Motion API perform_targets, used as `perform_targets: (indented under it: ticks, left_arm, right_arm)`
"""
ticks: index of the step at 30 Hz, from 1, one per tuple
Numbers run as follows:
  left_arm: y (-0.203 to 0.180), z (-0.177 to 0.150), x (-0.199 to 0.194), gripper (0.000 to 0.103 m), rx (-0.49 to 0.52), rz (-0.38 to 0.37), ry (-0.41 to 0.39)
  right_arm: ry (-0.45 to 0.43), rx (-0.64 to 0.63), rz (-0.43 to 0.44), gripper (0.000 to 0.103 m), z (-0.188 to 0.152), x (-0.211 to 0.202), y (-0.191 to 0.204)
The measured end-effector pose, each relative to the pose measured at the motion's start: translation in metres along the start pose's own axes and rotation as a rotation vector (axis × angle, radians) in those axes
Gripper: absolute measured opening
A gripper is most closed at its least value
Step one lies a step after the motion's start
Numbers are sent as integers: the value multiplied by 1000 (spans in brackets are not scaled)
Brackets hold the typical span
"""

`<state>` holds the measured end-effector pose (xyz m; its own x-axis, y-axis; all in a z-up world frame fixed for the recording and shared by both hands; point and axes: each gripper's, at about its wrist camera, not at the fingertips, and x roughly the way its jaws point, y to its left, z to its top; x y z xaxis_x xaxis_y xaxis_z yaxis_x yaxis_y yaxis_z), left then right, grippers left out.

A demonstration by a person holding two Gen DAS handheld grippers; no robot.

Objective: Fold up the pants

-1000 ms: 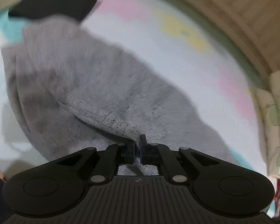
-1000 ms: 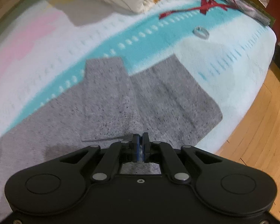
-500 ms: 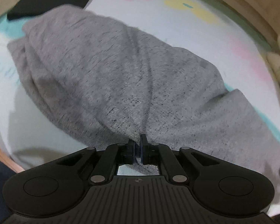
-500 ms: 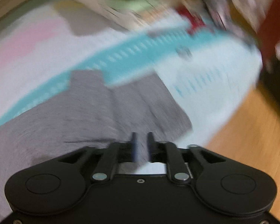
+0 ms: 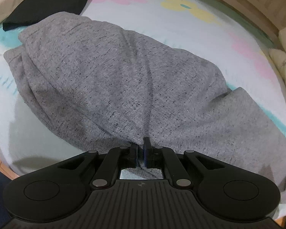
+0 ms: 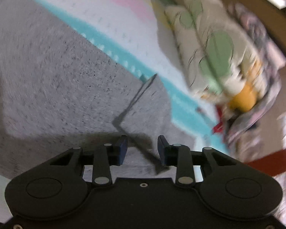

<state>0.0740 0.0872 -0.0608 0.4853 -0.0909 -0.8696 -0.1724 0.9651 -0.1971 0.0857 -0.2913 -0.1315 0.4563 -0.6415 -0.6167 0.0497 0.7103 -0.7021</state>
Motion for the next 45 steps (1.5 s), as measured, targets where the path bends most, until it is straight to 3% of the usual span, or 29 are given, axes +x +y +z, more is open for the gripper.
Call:
perform_targets:
  ticks: [3,4,5,6,8,13,16,19,21,25,28,33,35,36,38,39,41,43,45]
  left_arm:
    - [0,0,1,6,-2,0,-1]
    - [0,0,1,5,-5,-2,0]
    - [0,0,0,5,-6,-5,-1]
    - [0,1,-2,4,-7,-10,-6]
    - [-1,2,-13,4,7,-20,-41]
    - [-6,9,-51,4,63,-57,-154]
    - [-2,11,-41,4,65,-48,-107]
    - [4,6,-17,5,24,-47,7]
    - [5,3,-10,5,13,-33,21]
    - [0,7,-16,4,21,-45,-11]
    - [-3,6,-29,4,42,-65,-78]
    - [-12,4,-58,6,98,-87,-271]
    - [-16,3,-43,7,113,-58,-196]
    - [-13,1,-28,7,82,-48,-115]
    - [-8,-3,0,6,38,-24,12]
    - [-5,-3,2,5,12,-30,0]
    - [-10,5,-2,5,15,-38,-6]
    - [-17,20,-14,5,11,-75,-55]
    - [-26,42,-34,5,6,-129,-135]
  right_arm:
    - [25,2,-18,38,2,8,0]
    - [43,24,-13,32,3,14,-4]
    - [60,46,-4,13,4,19,-7]
    - [85,66,11,8,6,25,-11]
    - [120,150,60,8,6,30,-28]
    - [133,628,221,9,-16,14,-138]
    - [204,850,279,9,-51,24,-188]
    - [415,986,354,9,-82,60,-195]
    - [527,987,359,9,-92,78,-181]
    - [527,927,333,9,-84,79,-169]
    - [448,948,324,9,-76,66,-175]
    - [215,1051,296,9,-72,34,-201]
    - [156,1087,285,9,-74,31,-209]
    - [166,1088,290,9,-74,34,-209]
    - [291,1040,296,9,-75,58,-201]
    - [385,1009,298,9,-77,72,-191]
    - [482,988,323,10,-82,87,-175]
    - [472,961,313,10,-78,85,-170]
    - [376,980,342,10,-65,74,-182]
